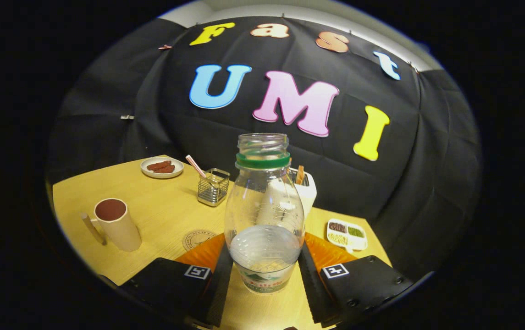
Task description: Take the bottle from table, then pour the juice into the cup, finally place the bottle on the coaster
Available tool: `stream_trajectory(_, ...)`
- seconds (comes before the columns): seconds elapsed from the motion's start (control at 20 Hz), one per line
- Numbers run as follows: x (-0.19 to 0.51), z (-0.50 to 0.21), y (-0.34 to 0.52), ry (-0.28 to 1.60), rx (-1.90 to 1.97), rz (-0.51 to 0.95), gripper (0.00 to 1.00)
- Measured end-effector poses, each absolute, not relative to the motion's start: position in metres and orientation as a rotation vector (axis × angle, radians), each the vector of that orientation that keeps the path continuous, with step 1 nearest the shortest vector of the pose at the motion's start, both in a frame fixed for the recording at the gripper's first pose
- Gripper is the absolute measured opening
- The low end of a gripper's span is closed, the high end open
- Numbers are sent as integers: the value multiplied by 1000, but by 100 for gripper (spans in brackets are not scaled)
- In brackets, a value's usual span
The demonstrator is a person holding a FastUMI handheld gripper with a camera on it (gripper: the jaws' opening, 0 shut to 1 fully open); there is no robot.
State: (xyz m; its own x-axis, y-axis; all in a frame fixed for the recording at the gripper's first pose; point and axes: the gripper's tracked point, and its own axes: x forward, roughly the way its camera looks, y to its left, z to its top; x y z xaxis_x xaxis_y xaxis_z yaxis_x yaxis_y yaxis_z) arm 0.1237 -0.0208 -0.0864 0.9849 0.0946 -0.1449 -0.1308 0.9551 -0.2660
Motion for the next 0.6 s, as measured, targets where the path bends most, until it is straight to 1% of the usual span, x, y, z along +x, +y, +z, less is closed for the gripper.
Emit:
stream_trajectory(0.35,127,-28,40,30,-499,214,73)
stream_trajectory(0.6,121,-29,77,35,-616,254,73)
